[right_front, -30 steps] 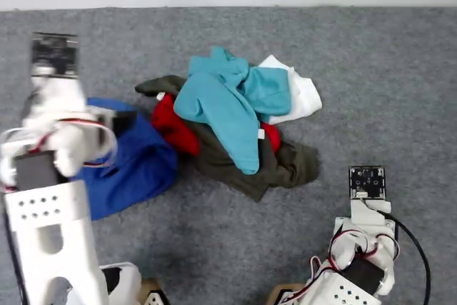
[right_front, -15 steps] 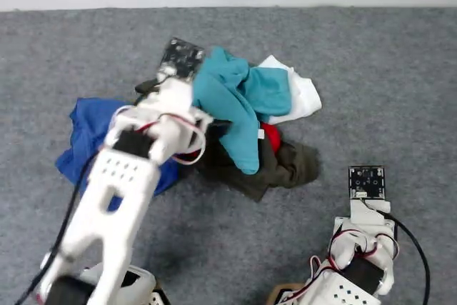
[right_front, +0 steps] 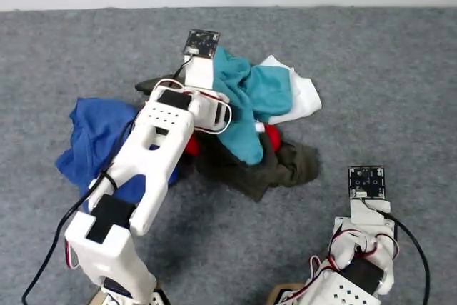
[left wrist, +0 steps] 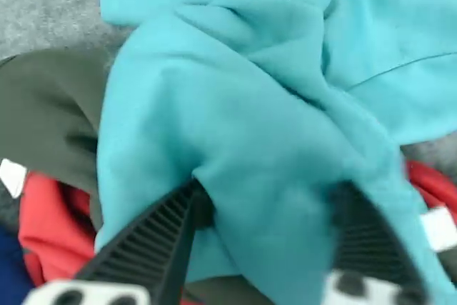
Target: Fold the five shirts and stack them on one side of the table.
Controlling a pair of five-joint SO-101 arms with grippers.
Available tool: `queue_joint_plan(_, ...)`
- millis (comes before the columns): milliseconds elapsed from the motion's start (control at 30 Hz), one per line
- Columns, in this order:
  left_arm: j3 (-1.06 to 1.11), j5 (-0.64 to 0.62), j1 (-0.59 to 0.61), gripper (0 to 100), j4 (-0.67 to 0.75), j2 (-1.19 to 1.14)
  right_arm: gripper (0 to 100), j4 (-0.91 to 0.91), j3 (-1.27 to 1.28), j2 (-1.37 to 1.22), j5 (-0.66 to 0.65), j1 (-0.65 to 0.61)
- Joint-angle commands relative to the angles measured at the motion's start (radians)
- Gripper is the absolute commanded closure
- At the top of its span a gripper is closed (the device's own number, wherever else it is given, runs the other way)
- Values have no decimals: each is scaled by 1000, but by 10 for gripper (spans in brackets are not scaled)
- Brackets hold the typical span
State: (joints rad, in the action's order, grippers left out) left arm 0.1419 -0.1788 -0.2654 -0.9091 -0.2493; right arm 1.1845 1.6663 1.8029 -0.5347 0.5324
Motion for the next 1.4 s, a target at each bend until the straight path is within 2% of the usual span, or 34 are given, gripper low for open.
queue_joint_plan(0, -33, 104, -5, 986, -12, -2, 798, -5, 14, 10, -11, 12)
queue_joint_plan(133, -58, 158, 20, 989, -31, 28, 798, -5, 14, 10, -11, 12)
queue_joint_plan(300, -125, 158, 150, 987, -91, 163, 798, -5, 14, 10, -11, 12)
queue_joint_plan(600, -127, 158, 609, 987, -112, 514, 798, -5, 14, 10, -11, 12)
queue_joint_plan(733, -110, 158, 755, 987, -120, 628, 798, -5, 14, 10, -11, 12)
queue_joint_plan(833, -38, 158, 761, 987, -121, 692, 798, -5, 14, 10, -11, 12)
queue_joint_plan(967, 93, 157, 689, 979, -124, 747, 798, -5, 14, 10, -11, 12)
queue_joint_plan(1200, 133, 153, 552, 751, -244, 756, 798, -5, 14, 10, -11, 12)
queue_joint_plan(1367, 147, 153, 445, 742, -270, 756, 798, -5, 14, 10, -11, 12)
